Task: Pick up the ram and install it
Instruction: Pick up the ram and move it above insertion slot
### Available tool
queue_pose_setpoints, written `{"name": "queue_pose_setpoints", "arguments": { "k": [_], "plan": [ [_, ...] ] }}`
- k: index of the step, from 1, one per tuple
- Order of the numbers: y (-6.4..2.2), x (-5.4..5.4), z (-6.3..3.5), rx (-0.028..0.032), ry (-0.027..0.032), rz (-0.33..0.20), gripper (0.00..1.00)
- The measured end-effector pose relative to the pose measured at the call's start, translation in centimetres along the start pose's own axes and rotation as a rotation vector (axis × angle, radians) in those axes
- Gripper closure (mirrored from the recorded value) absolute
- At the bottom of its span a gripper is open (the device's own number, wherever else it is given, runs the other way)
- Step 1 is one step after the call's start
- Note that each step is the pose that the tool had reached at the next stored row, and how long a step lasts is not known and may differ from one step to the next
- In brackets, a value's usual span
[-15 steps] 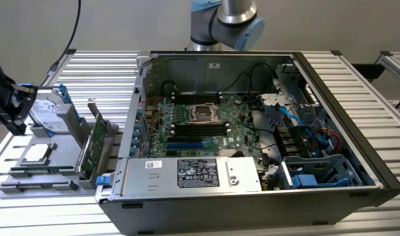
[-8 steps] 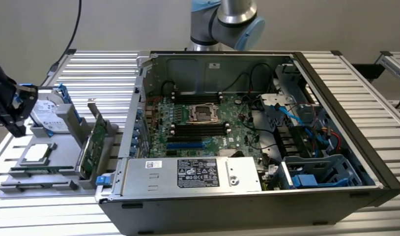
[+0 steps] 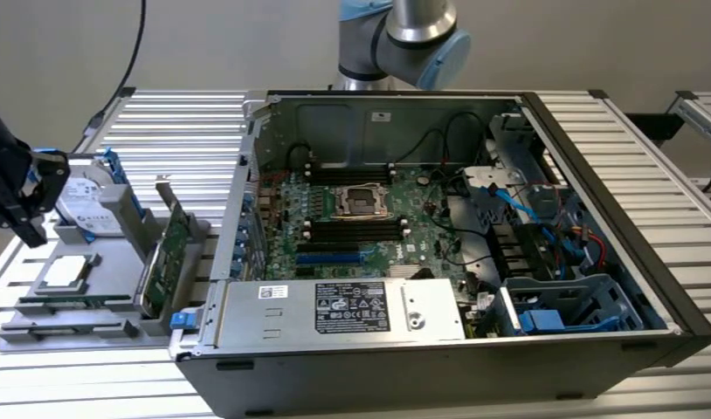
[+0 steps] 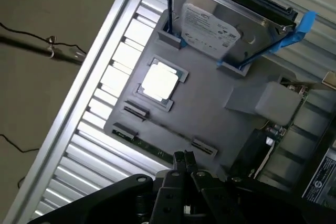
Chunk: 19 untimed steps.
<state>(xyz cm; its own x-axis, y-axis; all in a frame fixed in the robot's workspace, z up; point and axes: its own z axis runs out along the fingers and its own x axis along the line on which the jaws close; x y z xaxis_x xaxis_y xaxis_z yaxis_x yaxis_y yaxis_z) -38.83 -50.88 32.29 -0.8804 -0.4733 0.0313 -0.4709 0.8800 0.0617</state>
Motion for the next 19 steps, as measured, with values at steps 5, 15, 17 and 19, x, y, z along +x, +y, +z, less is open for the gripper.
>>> {"name": "queue_pose_setpoints", "arguments": {
  "k": [5,15,17,19],
  "plan": [
    [-0.02,-0.01,0.27,0.0028,0.0057,-0.091,0.89],
    [-0.05,-0.03,0.81,0.0085,0.0169,-0.272,0.89],
    [-0.06,-0.03,0.92,0.0096,0.0191,-0.308,0.89],
    [-0.07,-0.03,1.04,0.0108,0.0214,-0.346,0.89]
  ]
}}
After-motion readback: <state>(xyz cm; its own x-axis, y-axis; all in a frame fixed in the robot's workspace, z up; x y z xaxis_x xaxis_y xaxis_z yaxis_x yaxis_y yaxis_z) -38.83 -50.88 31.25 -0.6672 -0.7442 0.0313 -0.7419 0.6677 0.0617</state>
